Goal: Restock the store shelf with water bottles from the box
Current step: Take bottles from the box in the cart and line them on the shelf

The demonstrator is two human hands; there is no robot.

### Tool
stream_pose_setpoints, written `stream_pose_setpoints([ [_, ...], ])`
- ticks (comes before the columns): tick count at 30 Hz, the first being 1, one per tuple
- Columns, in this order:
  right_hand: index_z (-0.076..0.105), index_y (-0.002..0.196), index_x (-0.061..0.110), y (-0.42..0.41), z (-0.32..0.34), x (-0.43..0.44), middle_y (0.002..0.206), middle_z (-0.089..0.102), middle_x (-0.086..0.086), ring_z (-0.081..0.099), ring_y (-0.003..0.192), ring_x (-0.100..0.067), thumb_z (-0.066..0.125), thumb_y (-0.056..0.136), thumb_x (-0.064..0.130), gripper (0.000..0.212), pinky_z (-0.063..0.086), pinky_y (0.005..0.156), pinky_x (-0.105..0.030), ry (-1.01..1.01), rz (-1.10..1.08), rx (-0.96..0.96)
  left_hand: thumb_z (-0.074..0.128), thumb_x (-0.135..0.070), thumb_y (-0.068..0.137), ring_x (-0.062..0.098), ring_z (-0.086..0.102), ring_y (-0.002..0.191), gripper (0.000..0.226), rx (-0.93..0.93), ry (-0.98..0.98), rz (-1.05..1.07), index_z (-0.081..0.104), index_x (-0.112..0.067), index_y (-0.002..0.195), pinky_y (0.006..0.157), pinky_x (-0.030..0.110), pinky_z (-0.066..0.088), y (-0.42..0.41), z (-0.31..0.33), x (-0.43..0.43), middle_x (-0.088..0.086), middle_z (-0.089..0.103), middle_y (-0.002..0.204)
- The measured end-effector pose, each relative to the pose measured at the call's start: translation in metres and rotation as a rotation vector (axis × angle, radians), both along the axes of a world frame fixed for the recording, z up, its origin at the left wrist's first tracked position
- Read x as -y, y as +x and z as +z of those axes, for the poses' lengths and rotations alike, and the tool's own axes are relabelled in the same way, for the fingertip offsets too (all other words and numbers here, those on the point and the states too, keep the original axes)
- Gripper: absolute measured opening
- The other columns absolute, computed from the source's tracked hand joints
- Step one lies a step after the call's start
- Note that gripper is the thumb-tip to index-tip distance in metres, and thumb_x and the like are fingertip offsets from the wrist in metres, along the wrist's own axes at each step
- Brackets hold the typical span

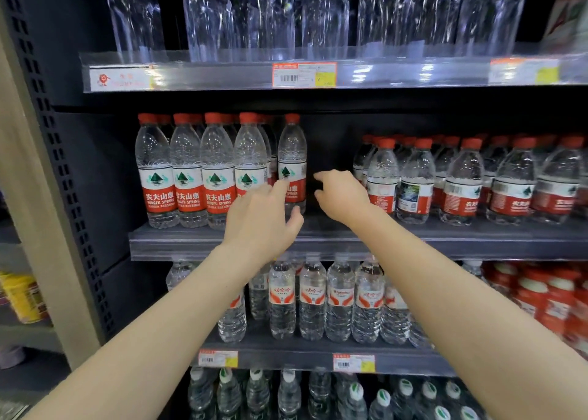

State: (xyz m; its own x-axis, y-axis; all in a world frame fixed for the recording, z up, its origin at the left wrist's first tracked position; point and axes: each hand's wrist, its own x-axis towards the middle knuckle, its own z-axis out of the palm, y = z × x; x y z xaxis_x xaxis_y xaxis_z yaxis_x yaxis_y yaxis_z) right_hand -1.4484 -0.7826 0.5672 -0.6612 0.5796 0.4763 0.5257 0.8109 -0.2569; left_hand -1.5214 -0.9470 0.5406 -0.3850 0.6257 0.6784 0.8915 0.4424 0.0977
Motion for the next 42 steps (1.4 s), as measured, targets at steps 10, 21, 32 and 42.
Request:
stream_pose_setpoints([
  [10,0.057,0.126,0.006,0.061,0.012,-0.003,0.114,0.066,-0.016,0.061,0.106,-0.036,0.056,0.097,0.012,0.029,0.042,0.065,-0.037,0.098,0.013,0.245,0.051,-0.042,0.101,0.038,0.062,0.107,0.059,0.035,-0.251,0.007,0.040,-0.013,0.151,0.075,0.043,0.048,0.030,0.017,-0.037,0.014,0.064,0.122],
  [21,0.062,0.118,0.011,0.144,0.108,0.045,0.112,0.066,-0.010,0.067,0.100,-0.034,0.057,0.095,0.008,0.024,0.043,0.067,-0.036,-0.119,-0.114,0.527,0.055,-0.036,0.098,0.041,0.062,0.114,0.059,0.257,-0.584,-0.065,0.040,-0.010,0.149,0.087,0.048,0.055,0.086,0.133,0.002,0.019,0.060,0.135],
  [32,0.053,0.138,0.014,0.359,0.260,0.092,0.131,0.062,-0.010,0.061,0.115,-0.029,0.055,0.099,0.010,0.039,0.054,0.077,-0.041,-0.231,-0.230,0.537,0.052,-0.036,0.102,0.037,0.061,0.120,0.063,0.152,-0.743,-0.325,0.033,-0.011,0.157,0.086,0.044,0.053,0.285,0.298,0.016,0.015,0.055,0.143],
  [42,0.049,0.149,0.016,0.642,0.323,0.051,0.117,0.069,-0.007,0.060,0.075,-0.019,0.053,0.104,0.031,0.047,0.043,0.050,-0.029,-0.375,-0.258,0.408,0.047,-0.041,0.104,0.037,0.059,0.123,0.063,0.100,-0.704,-0.365,0.035,-0.011,0.158,0.089,0.044,0.054,0.522,0.358,-0.021,0.014,0.053,0.148],
])
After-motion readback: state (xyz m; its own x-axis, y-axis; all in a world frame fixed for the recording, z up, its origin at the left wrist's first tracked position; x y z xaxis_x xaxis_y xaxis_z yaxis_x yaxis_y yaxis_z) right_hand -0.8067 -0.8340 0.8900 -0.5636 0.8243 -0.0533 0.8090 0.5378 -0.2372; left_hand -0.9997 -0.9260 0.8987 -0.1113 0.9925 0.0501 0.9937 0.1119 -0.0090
